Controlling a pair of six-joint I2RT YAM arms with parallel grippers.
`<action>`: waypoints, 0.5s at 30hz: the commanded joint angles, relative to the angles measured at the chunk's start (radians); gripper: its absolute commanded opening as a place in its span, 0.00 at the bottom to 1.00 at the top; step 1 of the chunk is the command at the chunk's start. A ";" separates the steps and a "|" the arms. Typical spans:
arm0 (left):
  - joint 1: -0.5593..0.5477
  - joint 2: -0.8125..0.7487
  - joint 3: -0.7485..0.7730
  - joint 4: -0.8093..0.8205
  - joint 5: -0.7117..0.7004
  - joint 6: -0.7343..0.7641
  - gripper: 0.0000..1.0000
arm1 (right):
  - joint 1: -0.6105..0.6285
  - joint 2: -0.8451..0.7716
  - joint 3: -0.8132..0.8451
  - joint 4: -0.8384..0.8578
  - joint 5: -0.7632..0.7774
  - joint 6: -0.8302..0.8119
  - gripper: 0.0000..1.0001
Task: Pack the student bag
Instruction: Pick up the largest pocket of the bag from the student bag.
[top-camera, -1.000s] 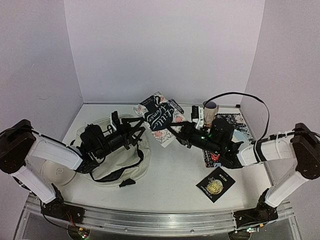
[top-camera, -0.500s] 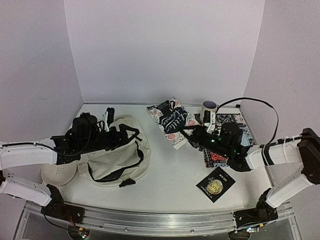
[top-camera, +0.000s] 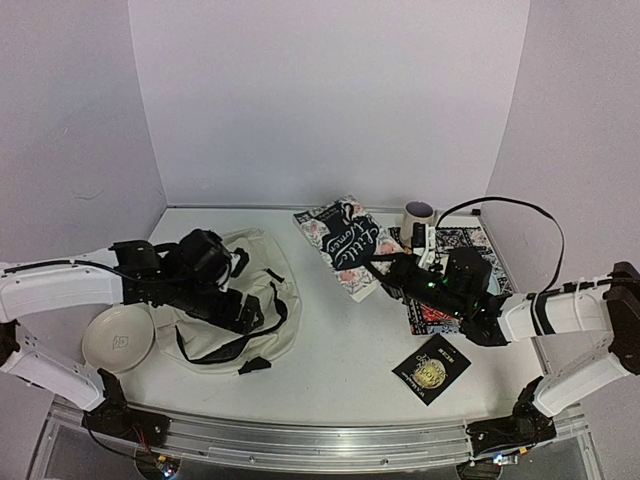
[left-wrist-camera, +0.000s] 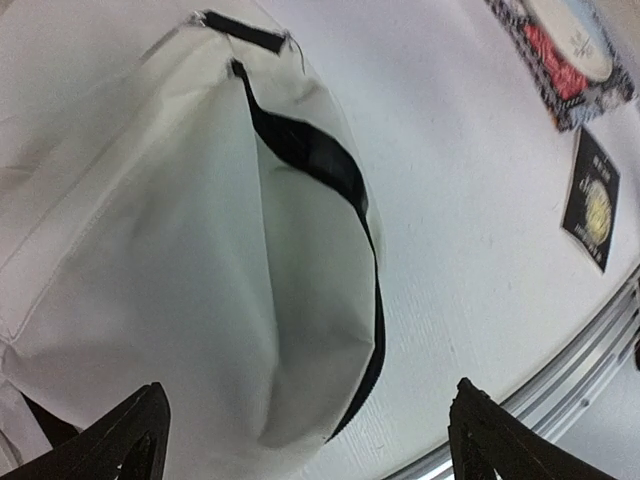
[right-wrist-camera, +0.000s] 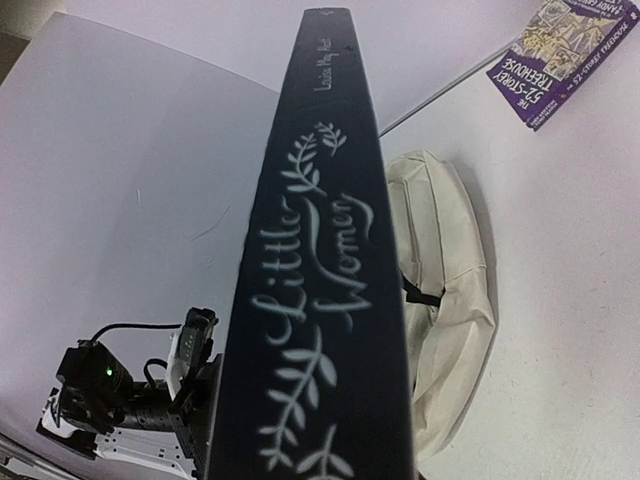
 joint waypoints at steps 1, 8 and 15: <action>-0.103 0.128 0.106 -0.211 -0.157 0.017 0.99 | -0.002 -0.058 0.013 0.117 -0.012 -0.008 0.00; -0.112 0.257 0.172 -0.251 -0.249 0.013 0.81 | -0.002 -0.054 0.018 0.117 -0.033 -0.009 0.00; -0.113 0.359 0.257 -0.243 -0.236 0.016 0.36 | -0.002 -0.082 -0.010 0.114 -0.028 -0.022 0.00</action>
